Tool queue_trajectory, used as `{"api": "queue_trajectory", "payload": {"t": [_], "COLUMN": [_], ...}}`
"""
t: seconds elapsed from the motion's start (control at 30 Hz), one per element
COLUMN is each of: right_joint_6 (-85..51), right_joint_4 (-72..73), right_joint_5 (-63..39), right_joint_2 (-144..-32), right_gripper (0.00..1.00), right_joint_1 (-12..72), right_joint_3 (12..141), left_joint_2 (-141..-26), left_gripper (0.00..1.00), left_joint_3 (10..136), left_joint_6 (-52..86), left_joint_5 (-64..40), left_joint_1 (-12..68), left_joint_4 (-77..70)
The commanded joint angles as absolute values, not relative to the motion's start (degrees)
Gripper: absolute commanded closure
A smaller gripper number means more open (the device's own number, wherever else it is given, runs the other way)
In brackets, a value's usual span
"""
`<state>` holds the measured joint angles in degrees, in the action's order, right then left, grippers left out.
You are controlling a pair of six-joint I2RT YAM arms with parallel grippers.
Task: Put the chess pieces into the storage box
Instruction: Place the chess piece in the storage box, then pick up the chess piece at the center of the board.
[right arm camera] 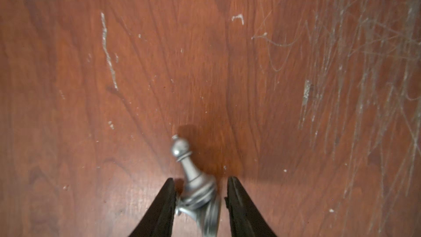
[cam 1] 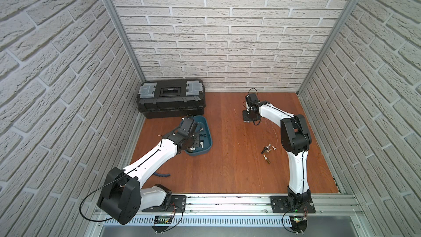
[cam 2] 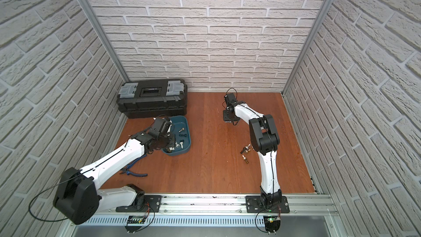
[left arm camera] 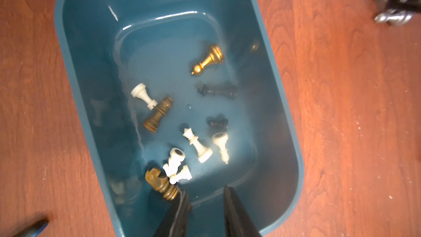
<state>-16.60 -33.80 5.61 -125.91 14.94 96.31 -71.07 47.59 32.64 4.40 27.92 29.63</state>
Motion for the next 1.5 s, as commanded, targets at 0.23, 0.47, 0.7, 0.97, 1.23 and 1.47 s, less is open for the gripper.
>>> {"api": "queue_trajectory", "payload": {"t": [0.23,0.47,0.7,0.97,1.23,1.47], "right_joint_6": [-15.96,-16.06,-17.20,-20.57,-22.74,-26.31], "right_joint_4": [-36.03,-34.97,-30.98,-25.86,-20.96,-10.84], "right_joint_5": [4.59,2.07,-0.78,-5.80,-10.89,-16.73], "right_joint_2": [-127.17,-125.45,-119.21,-111.53,-104.95,-100.50], "right_gripper": [0.61,0.70,0.77,0.81,0.81,0.81], "right_joint_1": [15.11,15.28,16.67,18.23,19.34,19.38], "right_joint_3": [97.46,93.82,83.50,74.68,65.81,56.09], "left_joint_2": [-67.14,-66.98,-66.58,-67.40,-75.12,-87.87], "left_gripper": [0.68,0.68,0.68,0.68,0.67,0.67], "left_joint_3": [45.88,45.35,45.50,46.16,48.34,58.37], "left_joint_6": [32.67,33.57,34.85,36.15,38.31,37.11], "left_joint_5": [4.83,4.95,5.67,6.86,7.08,8.04], "left_joint_1": [27.77,28.33,30.18,32.84,38.18,45.17], "left_joint_4": [29.79,29.67,29.28,28.87,23.21,21.02]}}
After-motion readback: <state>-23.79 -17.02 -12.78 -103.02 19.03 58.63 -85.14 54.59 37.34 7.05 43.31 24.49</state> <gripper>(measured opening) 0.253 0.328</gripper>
